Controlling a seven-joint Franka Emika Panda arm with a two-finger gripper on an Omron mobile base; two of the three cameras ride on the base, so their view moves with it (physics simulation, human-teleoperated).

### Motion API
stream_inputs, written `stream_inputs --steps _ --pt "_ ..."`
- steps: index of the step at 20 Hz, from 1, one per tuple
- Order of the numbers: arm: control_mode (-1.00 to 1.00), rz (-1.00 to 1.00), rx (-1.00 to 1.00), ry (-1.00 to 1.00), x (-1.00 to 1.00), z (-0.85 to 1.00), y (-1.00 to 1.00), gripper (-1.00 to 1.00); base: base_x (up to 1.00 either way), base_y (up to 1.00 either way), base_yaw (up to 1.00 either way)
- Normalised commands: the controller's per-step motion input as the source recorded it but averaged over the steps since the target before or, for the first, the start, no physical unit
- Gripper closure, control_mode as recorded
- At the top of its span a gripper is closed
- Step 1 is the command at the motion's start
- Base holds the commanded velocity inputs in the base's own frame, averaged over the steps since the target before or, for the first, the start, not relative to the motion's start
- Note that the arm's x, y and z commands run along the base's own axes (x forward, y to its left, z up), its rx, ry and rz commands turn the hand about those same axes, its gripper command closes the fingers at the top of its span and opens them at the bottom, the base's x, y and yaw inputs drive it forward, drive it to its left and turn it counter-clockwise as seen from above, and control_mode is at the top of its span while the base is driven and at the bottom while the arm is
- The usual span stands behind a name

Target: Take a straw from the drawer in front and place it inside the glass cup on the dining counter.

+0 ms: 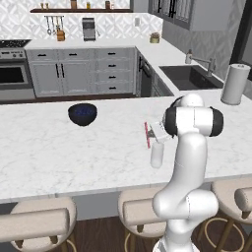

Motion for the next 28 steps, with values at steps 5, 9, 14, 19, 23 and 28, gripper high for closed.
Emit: stream_inputs --steps 5,9,14,19,23,28 --pt "-1.00 0.02 0.02 0.00 -0.08 -0.15 -0.13 1.00 0.00 0.00 0.00" --pt "-1.00 0.00 0.06 -0.01 -0.01 0.26 -0.08 1.00 0.00 0.00 0.00" --pt "-1.00 0.00 0.09 -0.05 -0.27 0.82 0.00 1.00 0.00 0.00 0.00" --pt "-1.00 0.00 0.06 -0.05 -0.36 0.75 0.00 1.00 0.00 0.00 0.00" --pt "-1.00 0.00 0.02 0.00 -0.69 0.22 0.00 1.00 0.00 0.00 0.00" --pt "-1.00 0.00 0.02 0.00 -0.88 0.20 0.00 1.00 0.00 0.00 0.00"
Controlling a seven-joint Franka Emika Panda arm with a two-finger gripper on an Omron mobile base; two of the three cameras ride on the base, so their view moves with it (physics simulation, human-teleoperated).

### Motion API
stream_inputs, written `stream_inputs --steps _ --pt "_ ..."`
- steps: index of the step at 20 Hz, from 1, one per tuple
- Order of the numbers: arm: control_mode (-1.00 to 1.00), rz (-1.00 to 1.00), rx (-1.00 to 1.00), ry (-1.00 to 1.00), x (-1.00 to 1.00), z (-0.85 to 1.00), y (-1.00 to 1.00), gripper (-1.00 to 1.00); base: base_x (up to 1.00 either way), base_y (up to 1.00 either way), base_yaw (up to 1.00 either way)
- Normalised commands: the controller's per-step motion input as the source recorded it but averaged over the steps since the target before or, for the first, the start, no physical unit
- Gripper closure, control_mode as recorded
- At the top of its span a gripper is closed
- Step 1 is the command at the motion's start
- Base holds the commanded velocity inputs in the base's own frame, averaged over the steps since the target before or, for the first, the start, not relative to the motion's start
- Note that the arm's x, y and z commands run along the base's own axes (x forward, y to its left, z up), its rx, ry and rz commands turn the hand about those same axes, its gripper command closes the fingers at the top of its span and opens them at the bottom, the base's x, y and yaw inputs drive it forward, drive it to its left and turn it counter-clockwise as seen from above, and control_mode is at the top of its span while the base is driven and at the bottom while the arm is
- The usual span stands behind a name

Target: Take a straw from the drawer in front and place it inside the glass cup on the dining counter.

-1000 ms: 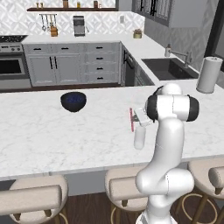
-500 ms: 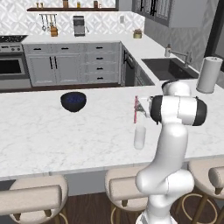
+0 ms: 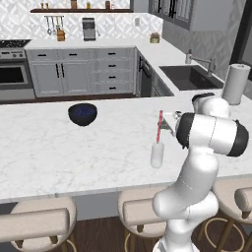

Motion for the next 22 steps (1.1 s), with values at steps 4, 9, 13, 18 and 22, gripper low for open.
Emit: stream_inputs --steps 4,9,13,18,22 --pt "-1.00 0.00 0.01 0.00 -0.46 0.39 0.00 1.00 0.00 0.00 0.00" --pt "-1.00 0.00 0.00 0.00 0.00 0.21 0.00 1.00 0.00 0.00 0.00" --pt "-1.00 0.00 0.00 0.00 0.04 0.00 0.00 1.00 0.00 0.00 0.00" --pt "-1.00 0.00 0.00 0.00 -0.14 0.11 0.00 1.00 0.00 0.00 0.00" --pt "-1.00 0.00 0.00 0.00 -0.36 0.02 0.00 1.00 0.00 0.00 0.00"
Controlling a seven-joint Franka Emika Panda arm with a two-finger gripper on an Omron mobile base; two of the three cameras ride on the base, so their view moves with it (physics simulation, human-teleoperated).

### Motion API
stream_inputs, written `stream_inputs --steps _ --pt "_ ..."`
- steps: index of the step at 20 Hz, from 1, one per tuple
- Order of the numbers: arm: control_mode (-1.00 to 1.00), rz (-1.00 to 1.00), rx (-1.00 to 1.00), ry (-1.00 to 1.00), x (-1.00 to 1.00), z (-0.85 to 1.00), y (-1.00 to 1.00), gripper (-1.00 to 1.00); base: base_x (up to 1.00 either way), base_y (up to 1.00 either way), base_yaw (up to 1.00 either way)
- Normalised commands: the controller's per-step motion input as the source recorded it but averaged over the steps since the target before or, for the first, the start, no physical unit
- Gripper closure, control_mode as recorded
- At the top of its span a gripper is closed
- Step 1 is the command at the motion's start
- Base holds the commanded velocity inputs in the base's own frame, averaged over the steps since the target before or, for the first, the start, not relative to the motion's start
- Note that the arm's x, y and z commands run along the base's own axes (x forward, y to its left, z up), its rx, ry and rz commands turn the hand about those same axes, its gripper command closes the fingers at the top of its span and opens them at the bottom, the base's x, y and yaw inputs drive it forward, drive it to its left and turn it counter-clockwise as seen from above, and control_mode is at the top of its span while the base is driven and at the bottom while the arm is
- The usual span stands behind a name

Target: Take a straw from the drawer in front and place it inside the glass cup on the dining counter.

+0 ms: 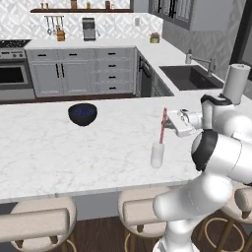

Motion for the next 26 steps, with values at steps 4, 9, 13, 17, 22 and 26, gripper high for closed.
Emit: stream_inputs --steps 4,9,13,17,22,26 --pt "-1.00 0.00 0.00 0.00 -0.44 0.00 0.00 1.00 0.00 0.00 0.00" --pt "-1.00 0.00 0.00 0.00 -0.08 0.00 0.00 1.00 0.00 0.00 0.00" --pt "-1.00 0.01 0.00 0.00 0.22 0.00 0.00 1.00 0.00 0.00 0.00" --pt "-1.00 0.02 0.00 0.00 0.26 -0.09 0.00 1.00 0.00 0.00 0.00" --pt "-1.00 0.02 0.00 0.00 0.05 -0.26 0.00 1.00 0.00 0.00 0.00" --pt "-1.00 0.01 0.00 0.00 0.00 -0.32 0.00 1.00 0.00 0.00 0.00"
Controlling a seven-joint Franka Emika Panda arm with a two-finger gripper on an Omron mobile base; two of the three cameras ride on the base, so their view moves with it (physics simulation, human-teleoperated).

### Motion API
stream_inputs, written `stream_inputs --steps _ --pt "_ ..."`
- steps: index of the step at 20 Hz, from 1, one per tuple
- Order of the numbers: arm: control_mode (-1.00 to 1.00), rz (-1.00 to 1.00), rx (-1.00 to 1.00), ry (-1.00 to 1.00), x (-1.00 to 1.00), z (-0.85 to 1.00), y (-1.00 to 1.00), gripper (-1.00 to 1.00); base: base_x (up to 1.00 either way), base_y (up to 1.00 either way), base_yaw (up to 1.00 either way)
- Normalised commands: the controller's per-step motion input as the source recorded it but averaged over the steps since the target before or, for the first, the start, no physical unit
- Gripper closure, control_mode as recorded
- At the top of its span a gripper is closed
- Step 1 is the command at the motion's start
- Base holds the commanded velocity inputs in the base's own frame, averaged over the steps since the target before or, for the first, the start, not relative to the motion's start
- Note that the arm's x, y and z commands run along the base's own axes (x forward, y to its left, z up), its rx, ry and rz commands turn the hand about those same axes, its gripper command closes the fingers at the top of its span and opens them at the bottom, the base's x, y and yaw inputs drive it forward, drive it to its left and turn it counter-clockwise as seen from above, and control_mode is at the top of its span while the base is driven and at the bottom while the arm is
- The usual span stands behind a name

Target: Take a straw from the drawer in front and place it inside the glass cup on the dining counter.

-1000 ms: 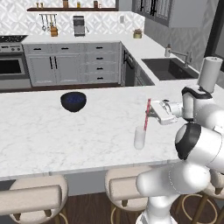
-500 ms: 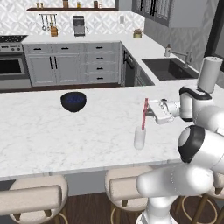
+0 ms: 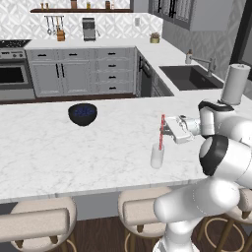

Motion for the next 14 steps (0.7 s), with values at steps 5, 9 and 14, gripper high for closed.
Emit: stream_inputs --steps 5,9,14 --pt "-1.00 0.02 0.00 0.00 0.00 -0.32 0.00 1.00 0.00 0.00 0.00" --pt "-1.00 0.02 0.00 0.00 0.04 -0.19 0.00 1.00 0.00 0.00 0.00" --pt "-1.00 0.02 0.00 -0.07 0.23 0.06 0.00 1.00 0.00 0.00 0.00"
